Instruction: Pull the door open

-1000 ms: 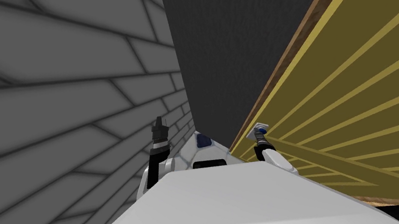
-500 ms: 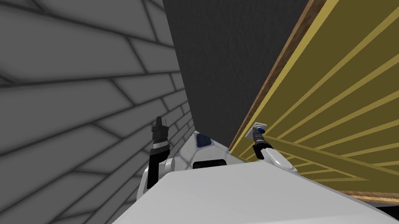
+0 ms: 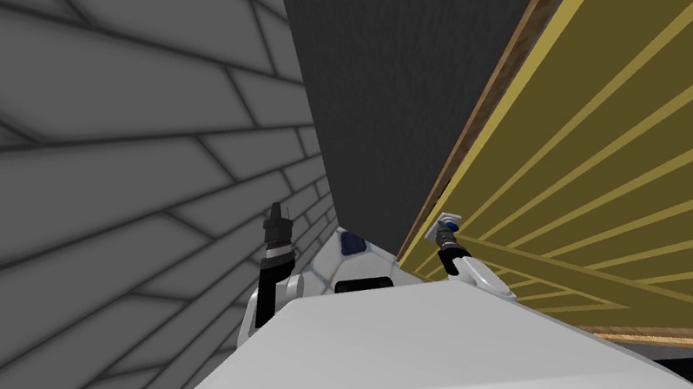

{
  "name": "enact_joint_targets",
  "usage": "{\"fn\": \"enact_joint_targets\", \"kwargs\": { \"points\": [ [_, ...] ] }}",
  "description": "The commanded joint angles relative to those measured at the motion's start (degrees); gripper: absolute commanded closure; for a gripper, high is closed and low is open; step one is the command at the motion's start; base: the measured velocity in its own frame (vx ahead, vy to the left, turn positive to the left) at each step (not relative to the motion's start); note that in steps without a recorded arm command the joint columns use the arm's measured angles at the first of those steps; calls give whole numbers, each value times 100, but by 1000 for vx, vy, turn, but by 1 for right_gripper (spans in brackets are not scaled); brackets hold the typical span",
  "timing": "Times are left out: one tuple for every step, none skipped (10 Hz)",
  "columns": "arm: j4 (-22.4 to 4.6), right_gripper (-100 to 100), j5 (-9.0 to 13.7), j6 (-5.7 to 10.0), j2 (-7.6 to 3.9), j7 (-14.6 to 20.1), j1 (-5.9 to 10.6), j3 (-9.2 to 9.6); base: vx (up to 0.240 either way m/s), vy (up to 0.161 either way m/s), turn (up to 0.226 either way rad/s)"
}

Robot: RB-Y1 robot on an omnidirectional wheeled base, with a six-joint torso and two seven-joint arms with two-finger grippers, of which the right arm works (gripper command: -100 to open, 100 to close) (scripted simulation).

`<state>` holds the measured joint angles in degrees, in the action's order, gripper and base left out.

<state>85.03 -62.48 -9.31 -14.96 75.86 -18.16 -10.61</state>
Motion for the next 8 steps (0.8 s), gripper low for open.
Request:
{"fn": "enact_joint_targets", "kwargs": {
  "points": [
    [-183,100,286,197,86,257,17,-110,-43,-6,-44],
    [-183,100,426,197,86,257,17,-110,-43,-4,-17],
    [-183,100,512,197,86,257,17,-110,-19,7,2],
    [-212,100,714,407,141,490,86,-151,-40,7,-45],
    [-212,100,913,407,141,490,86,-151,-33,2,-15],
    [-212,100,1039,407,141,490,86,-151,-16,4,0],
    [-240,100,1233,618,197,722,156,-192,-48,15,-52],
    [-240,100,1392,618,197,722,156,-192,-38,7,-30]
  ]
}}
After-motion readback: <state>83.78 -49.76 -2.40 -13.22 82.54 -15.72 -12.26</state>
